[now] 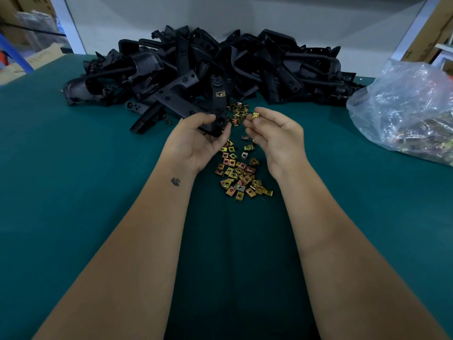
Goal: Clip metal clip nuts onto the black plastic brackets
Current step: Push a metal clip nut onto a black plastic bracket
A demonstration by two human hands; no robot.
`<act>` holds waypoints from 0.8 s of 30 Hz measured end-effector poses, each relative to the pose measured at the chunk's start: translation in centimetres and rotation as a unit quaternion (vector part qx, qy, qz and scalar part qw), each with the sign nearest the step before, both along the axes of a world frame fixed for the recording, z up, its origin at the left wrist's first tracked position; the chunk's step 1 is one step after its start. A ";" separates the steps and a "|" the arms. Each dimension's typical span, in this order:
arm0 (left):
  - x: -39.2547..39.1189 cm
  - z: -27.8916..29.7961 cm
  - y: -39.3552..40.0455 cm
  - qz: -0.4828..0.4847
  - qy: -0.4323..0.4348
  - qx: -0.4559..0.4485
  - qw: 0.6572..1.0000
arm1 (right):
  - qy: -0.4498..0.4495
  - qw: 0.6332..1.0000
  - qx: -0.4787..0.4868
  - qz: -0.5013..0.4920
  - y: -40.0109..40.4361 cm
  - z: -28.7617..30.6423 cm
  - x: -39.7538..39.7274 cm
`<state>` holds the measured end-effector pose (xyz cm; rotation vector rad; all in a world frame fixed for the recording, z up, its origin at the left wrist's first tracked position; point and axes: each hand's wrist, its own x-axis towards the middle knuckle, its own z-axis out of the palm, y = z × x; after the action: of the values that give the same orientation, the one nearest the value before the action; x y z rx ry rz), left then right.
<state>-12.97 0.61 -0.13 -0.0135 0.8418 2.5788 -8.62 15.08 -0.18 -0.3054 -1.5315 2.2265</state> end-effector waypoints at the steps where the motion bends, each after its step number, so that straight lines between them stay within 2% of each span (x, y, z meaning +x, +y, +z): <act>1: 0.0 0.0 0.0 -0.002 0.005 -0.018 1.000 | 0.003 1.000 -0.014 0.003 0.0 0.0 0.0; 7: 0.2 0.0 -0.1 -0.024 0.017 -0.034 0.999 | 0.010 0.999 -0.039 0.017 -0.2 0.1 0.0; 12: 0.4 0.0 0.1 -0.035 0.005 -0.011 0.999 | 0.000 0.997 -0.063 0.037 -0.2 0.3 0.1; 18: 0.4 0.0 0.3 -0.025 0.010 -0.019 0.999 | -0.018 0.999 0.040 0.024 -0.1 0.1 0.1; 24: 0.2 -0.2 0.2 -0.023 0.061 -0.056 0.996 | -0.024 0.998 0.031 0.049 -0.7 0.2 -0.2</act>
<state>-12.77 0.83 -0.29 0.1301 1.0192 2.5063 -8.85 14.40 0.06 -0.2738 -1.6699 2.2558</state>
